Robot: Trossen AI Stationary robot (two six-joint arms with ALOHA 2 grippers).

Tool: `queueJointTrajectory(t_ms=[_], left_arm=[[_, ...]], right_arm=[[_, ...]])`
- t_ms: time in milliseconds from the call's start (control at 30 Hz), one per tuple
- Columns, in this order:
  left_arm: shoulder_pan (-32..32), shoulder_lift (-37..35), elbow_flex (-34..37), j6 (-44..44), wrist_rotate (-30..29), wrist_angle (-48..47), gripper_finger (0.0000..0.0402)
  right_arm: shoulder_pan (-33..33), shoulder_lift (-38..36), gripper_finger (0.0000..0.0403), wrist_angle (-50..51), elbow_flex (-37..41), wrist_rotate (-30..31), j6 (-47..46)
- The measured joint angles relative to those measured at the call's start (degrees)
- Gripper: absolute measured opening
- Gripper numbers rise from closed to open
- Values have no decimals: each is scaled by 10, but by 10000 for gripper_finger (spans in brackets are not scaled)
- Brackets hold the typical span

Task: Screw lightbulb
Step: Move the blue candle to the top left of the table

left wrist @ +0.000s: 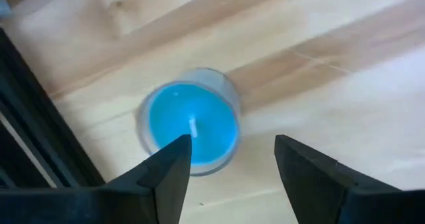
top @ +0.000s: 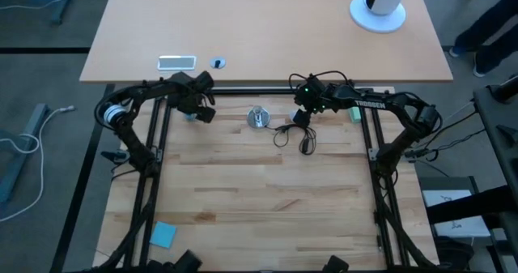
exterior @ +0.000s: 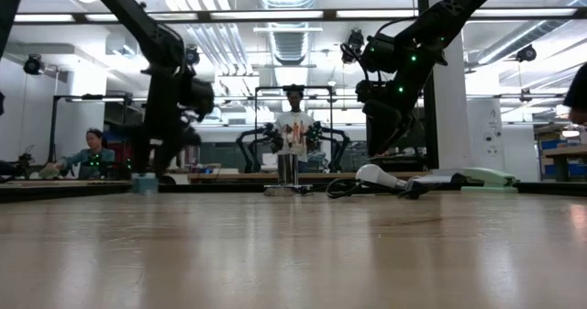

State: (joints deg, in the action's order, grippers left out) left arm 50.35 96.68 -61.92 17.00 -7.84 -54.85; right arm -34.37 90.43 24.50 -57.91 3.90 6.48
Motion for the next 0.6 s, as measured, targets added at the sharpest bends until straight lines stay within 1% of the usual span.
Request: queueJointTrajectory(t_ms=[233, 267, 333, 367, 533, 600], left_arm=[[-43, -28, -1, 0, -6, 0, 197], [-46, -31, -1, 2, -18, 2, 197], [-49, -35, -1, 14, -59, 8, 197], [-50, -38, -1, 17, -74, 6, 200], [-49, -54, -1, 20, -106, 21, 229], [-48, -55, -2, 16, -104, 28, 244]], right_arm=[[0, 0, 260, 0, 0, 0, 0], [0, 0, 260, 0, 0, 0, 0], [0, 0, 261, 0, 0, 0, 0], [0, 0, 260, 0, 0, 0, 0], [0, 0, 257, 0, 0, 0, -1], [0, 0, 259, -1, 0, 0, -2]])
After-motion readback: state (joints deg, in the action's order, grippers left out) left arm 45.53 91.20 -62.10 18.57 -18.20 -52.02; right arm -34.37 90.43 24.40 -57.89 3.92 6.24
